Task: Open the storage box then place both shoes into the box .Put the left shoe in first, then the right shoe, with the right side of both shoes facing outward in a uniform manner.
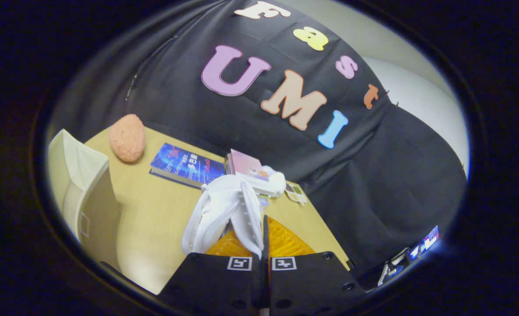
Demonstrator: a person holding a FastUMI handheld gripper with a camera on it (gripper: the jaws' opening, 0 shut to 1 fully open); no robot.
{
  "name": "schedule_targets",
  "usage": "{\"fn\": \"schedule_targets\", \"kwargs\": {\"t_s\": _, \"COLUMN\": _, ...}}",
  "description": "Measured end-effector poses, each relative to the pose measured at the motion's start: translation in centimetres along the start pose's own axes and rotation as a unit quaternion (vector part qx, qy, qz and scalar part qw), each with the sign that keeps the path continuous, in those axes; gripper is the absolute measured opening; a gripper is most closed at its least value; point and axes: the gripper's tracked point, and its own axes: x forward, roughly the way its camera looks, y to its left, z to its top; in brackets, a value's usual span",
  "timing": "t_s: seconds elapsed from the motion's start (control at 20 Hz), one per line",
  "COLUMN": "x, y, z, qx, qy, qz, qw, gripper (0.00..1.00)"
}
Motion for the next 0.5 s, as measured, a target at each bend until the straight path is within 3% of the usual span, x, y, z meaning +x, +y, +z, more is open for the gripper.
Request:
{"fn": "schedule_targets", "kwargs": {"t_s": 0.25, "x": -5.5, "y": 1.0, "z": 7.6, "qx": 0.007, "qy": -0.057, "qz": -0.009, "qw": 0.998, "gripper": 0.02}}
{"fn": "schedule_targets", "kwargs": {"t_s": 0.5, "x": -10.6, "y": 6.3, "z": 12.3, "qx": 0.039, "qy": -0.078, "qz": 0.035, "qw": 0.996, "gripper": 0.02}}
